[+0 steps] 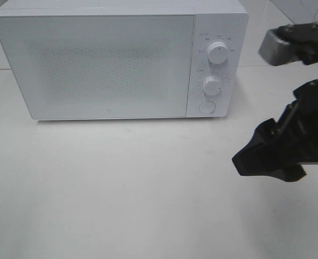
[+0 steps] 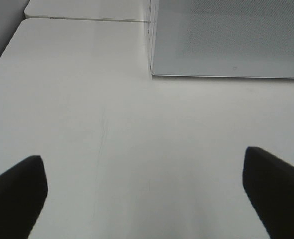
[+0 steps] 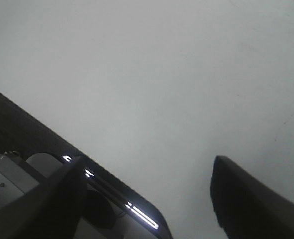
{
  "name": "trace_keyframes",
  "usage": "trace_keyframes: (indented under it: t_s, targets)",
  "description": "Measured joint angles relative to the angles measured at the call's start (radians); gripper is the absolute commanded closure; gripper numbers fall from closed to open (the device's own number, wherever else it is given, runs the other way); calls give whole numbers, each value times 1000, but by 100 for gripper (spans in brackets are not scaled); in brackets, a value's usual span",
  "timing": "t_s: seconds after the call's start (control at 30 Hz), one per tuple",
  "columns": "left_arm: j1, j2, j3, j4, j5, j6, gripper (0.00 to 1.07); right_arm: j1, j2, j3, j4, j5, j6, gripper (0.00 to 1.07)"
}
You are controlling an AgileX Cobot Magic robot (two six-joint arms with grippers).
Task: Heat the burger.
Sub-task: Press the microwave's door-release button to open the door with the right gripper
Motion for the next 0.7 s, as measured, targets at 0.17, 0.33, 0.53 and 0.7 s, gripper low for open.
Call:
trace_keyframes:
  t_s: [0.17,0.33,0.53,0.7]
  targets:
    - [0,0,0,0,0,0,6,0,-142,0,-26,79,0,38]
    - [0,0,0,0,0,0,6,0,-290,0,-99,177,20,38]
    - [0,0,0,0,0,0,6,0,-406,0,-159,250,60,33]
    - [0,0,0,0,0,0,6,-23,-537,0,-173,299,79,28]
